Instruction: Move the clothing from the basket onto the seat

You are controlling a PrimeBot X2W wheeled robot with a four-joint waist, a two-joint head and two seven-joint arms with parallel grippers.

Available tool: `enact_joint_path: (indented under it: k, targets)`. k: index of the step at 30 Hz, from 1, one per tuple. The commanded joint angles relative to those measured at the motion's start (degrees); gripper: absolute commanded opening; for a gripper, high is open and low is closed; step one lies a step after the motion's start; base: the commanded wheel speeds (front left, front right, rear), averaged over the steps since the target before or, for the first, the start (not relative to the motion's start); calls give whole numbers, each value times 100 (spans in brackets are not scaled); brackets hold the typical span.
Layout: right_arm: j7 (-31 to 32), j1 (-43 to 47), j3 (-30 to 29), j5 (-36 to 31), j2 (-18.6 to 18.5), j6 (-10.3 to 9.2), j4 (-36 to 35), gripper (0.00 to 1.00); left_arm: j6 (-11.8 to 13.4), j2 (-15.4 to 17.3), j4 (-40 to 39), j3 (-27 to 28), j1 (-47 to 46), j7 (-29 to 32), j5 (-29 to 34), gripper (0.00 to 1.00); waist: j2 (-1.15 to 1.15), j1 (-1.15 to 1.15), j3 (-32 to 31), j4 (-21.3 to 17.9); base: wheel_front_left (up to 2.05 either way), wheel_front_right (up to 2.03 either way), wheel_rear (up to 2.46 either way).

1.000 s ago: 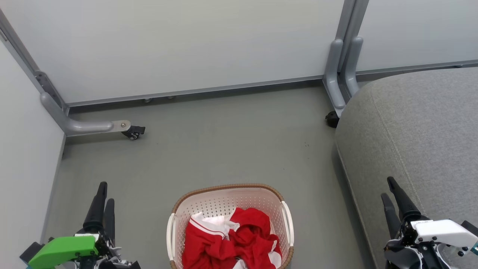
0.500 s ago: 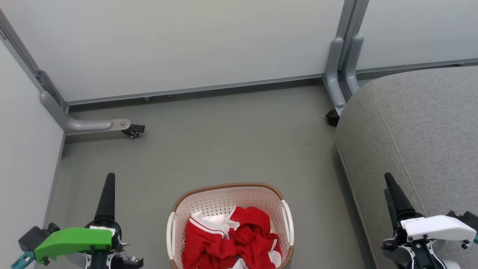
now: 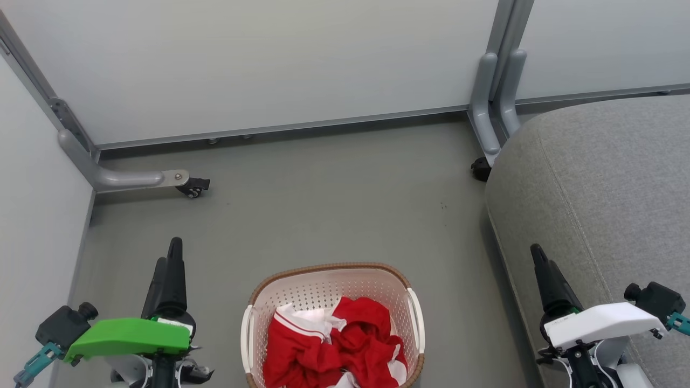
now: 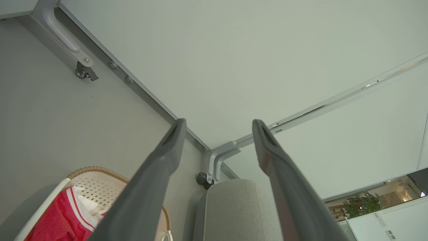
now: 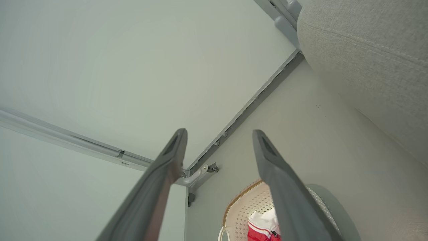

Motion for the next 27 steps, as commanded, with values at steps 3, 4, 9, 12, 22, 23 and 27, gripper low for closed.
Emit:
enact_joint_path:
  k: [3,4,9,12,22,23,27]
  targets:
    - [-109,-62,74,-455,-56,1,-144,100,16,34,-170,-74,-97,-102,420,100,0,0,3,3,0,0,0]
    - [-130,-60,94,-540,-56,1,-152,100,19,34,-185,-89,-94,-122,499,100,0,0,4,3,0,0,0]
    - [-233,-41,195,-1015,-61,1,-197,100,43,37,-270,-171,-72,-224,907,100,0,0,-1,7,0,0,0]
    - [-292,-21,251,-1274,-63,1,-233,100,59,39,-320,-221,-52,-284,1124,100,0,0,-8,10,0,0,0]
    - [-479,11,377,-2085,-71,2,-359,100,73,45,-482,-355,-28,-469,1816,100,0,0,-5,16,0,0,0]
    - [-492,11,388,-2154,-72,2,-367,100,77,45,-495,-366,-26,-486,1883,100,0,0,-4,16,0,0,0]
    - [-560,28,428,-2446,-73,2,-398,100,99,48,-548,-416,-20,-551,2136,100,0,0,1,17,0,0,0]
